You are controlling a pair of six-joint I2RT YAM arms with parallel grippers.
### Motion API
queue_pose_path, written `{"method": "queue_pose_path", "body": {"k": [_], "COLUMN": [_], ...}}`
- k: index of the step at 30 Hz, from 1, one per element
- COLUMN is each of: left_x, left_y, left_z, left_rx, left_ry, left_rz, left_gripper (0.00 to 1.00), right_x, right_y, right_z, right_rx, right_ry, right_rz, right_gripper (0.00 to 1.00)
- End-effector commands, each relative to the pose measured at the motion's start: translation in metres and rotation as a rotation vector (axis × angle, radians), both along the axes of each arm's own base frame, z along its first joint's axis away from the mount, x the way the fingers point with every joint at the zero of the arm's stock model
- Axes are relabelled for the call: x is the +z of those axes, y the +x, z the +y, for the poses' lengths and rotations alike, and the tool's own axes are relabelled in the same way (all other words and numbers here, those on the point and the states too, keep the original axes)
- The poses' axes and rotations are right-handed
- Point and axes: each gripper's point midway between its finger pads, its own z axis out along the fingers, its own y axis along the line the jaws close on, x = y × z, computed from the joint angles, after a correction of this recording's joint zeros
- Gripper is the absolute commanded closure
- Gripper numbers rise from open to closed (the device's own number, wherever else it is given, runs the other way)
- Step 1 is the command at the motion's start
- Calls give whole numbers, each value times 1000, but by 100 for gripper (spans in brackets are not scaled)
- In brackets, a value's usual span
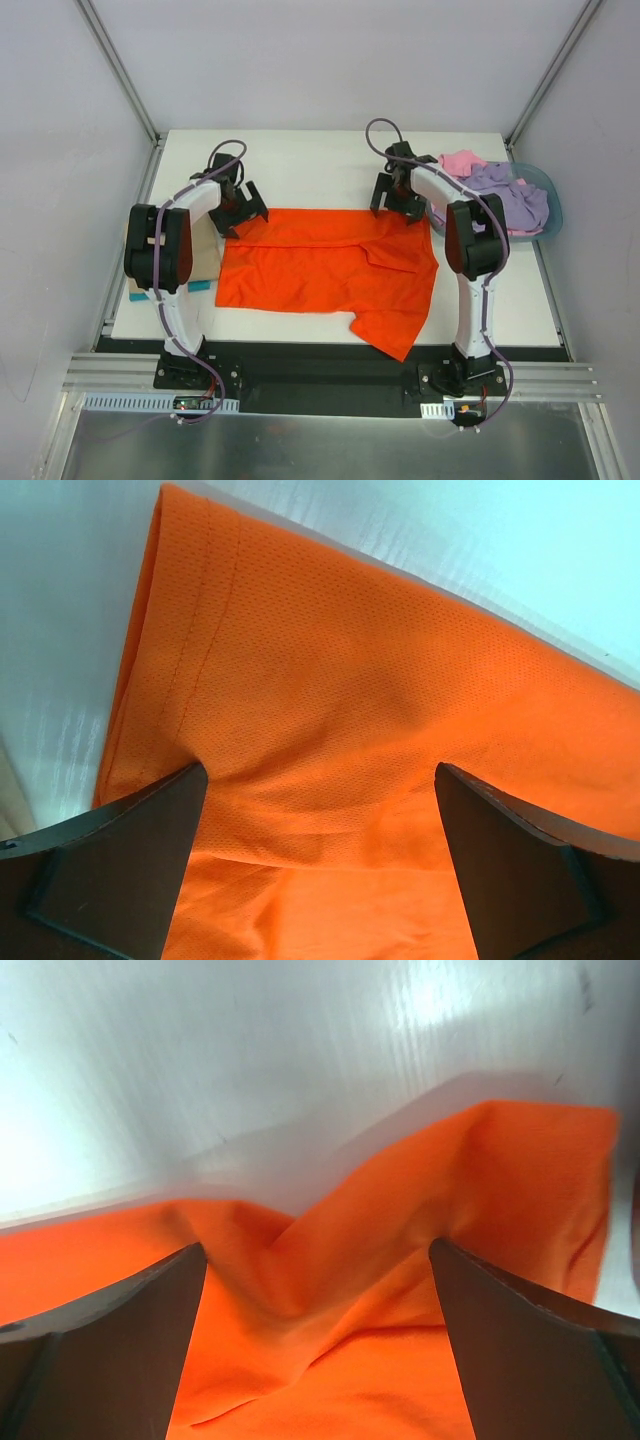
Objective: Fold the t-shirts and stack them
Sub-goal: Fold the tshirt
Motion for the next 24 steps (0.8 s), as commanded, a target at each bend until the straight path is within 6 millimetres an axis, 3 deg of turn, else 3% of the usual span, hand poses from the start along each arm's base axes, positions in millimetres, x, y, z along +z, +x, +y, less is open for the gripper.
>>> {"method": "queue_pose_path", "body": {"k": [1, 4, 7, 11, 13, 15, 16, 17, 18, 19, 20, 21, 24], "left_x": [8, 25, 48, 86, 91, 105, 98, 106, 104, 91, 95, 82, 67], "left_y": [-13, -8, -2, -5, -15, -26, -38, -45, -52, -66, -73, -88, -108], "left_z": [8, 4, 0, -10, -13, -16, -16, -15, -17, -16, -17, -19, -24], "left_rx": [15, -15, -38, -82, -94, -101, -100, -99, -103, -100, -99, -107, -111], "left_ry": [55, 37, 25, 7, 1, -7, -5, -8, -12, -14, -20, -12, -13], "left_rz": [11, -34, -98, -198, -209, -246, -226, -247, -243, -208, -221, -186, -154], "left_gripper": [1, 1, 1, 1, 1, 1, 1, 1, 1, 1, 1, 1, 1], "right_x": [25, 48, 78, 98, 113, 104, 115, 99, 96, 101, 94, 80, 61], "right_y": [18, 29, 27, 3, -12, -33, -42, -58, -67, -73, -80, -91, -97], "right_z": [-16, -10, 9, 38, 52, 56, 63, 62, 63, 68, 66, 61, 53], "right_rx": [28, 84, 181, 299, 340, 343, 359, 360, 364, 370, 371, 381, 410], "right_ry": [-56, -37, 21, 52, 82, 93, 110, 107, 114, 131, 131, 120, 92], "right_rz": [-61, -120, -189, -219, -250, -221, -251, -208, -203, -222, -206, -172, -137], "right_gripper": [0, 0, 0, 0, 0, 0, 0, 0, 0, 1, 0, 0, 0]}}
